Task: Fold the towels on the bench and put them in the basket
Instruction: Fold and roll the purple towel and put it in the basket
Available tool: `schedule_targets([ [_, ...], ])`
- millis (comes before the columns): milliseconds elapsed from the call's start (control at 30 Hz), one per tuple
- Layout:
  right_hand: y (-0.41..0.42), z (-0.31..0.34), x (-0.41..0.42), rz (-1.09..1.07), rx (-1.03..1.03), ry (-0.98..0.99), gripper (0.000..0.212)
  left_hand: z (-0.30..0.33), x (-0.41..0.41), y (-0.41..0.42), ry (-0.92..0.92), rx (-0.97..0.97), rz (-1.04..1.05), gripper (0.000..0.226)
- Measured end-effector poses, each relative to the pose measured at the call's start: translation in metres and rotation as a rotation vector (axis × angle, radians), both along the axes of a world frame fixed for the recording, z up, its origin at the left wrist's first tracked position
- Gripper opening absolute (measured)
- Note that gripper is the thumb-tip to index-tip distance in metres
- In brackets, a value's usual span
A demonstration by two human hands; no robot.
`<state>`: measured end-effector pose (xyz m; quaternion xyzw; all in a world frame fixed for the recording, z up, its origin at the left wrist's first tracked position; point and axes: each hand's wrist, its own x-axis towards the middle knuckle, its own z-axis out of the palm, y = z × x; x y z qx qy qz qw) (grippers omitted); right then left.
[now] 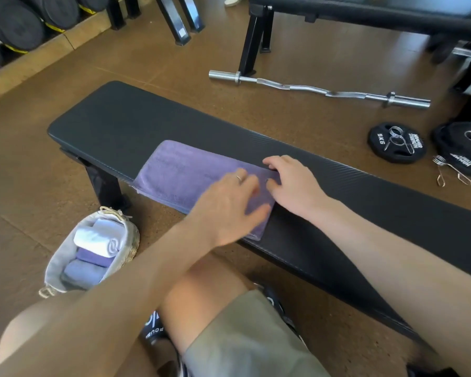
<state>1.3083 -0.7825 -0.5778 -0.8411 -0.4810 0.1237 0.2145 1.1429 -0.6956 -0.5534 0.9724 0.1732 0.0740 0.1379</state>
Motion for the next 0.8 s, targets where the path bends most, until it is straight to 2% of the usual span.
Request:
schedule_targets([
  [33,0.000,0.001,0.003,-0.023,-0.027,0.011,0.050,-0.001,-0.004,-0.012,0.071,-0.020,-0.059,0.038],
  [100,0.003,0.004,0.006,-0.037,-0.113,0.008,0.052,-0.005,-0.010,-0.026,0.199,0.112,-0.110,0.045],
  [167,0.007,0.009,0.009,-0.067,-0.193,0.012,0.053,-0.010,-0.014,-0.031,0.229,0.252,-0.118,0.056],
  [233,0.008,0.012,0.012,-0.103,-0.238,0.098,0.045,-0.012,-0.016,-0.035,0.228,0.291,-0.108,0.061],
  [367,0.008,0.016,0.021,-0.152,-0.142,0.325,0.024,-0.013,-0.021,-0.039,0.202,0.286,-0.107,0.058],
  [467,0.007,0.025,0.022,-0.185,-0.076,0.463,0.021,-0.013,-0.019,-0.042,0.161,0.210,-0.010,0.056],
  [567,0.002,0.029,0.020,-0.188,-0.057,0.552,0.020,-0.016,-0.014,-0.049,0.190,0.269,0.043,0.058],
  [700,-0.002,0.028,0.021,-0.189,-0.049,0.579,0.023,-0.018,-0.007,-0.060,0.231,0.350,0.102,0.043],
  [800,-0.007,0.031,0.020,-0.251,-0.004,0.756,0.027,-0.018,-0.004,-0.070,0.232,0.372,0.175,0.026],
])
